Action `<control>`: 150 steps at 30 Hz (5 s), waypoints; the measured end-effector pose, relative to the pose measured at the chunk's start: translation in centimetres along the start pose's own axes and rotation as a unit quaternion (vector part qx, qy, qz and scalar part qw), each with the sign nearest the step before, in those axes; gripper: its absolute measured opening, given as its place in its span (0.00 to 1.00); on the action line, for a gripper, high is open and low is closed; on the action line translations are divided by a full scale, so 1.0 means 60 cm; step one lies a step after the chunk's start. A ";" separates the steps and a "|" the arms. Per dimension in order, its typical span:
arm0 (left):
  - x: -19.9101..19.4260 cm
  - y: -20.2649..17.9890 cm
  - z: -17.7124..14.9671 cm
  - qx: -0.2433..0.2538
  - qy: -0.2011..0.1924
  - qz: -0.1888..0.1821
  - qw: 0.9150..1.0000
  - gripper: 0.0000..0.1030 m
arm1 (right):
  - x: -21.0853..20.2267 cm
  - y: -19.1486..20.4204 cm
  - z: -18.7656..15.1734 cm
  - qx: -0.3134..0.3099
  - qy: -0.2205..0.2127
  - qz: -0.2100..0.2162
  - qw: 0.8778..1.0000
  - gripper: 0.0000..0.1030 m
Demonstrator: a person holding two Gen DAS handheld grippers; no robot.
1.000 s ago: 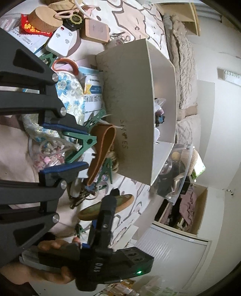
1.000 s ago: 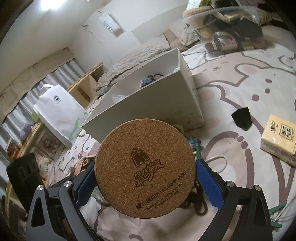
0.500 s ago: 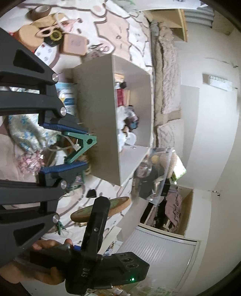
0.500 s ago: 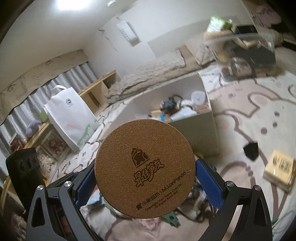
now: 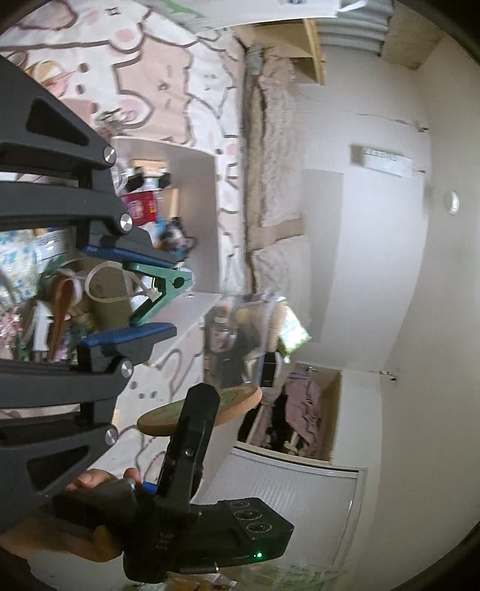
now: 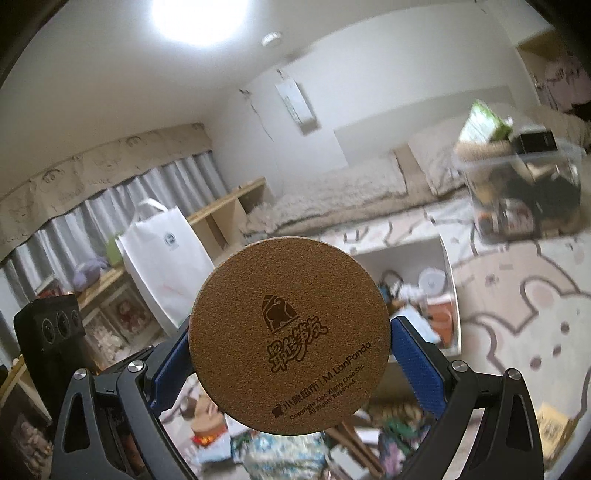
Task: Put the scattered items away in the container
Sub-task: 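Lift the green clip with the left gripper while the right carries the coaster over the box, then lower the clip into the box while the right lowers the coaster inside, then open the left gripper to release the clip while the right releases the coaster, then withdraw both open grippers back from the box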
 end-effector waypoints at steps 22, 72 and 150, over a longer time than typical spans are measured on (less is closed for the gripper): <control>0.058 0.066 0.097 -0.004 -0.039 0.033 0.999 0.29 | 0.084 -0.035 0.101 -0.010 -0.015 -0.021 1.000 0.96; 0.259 0.177 -0.026 -0.072 0.134 0.095 0.984 0.29 | 0.289 -0.118 -0.010 -0.040 0.195 -0.159 0.967 1.00; 0.068 0.087 0.025 -0.004 0.024 0.151 0.988 1.00 | 0.091 -0.058 0.033 -0.088 0.038 -0.207 0.974 1.00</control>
Point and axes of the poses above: each gripper's, at about its wrist camera, not at the fingertips, and x roughly the way its jaws point, y to its left, z to its top, the point moved 3 cm from there along x, roughly the way its jaws point, and after that the axes turned 8 degrees about y, right-handed, at the moved point
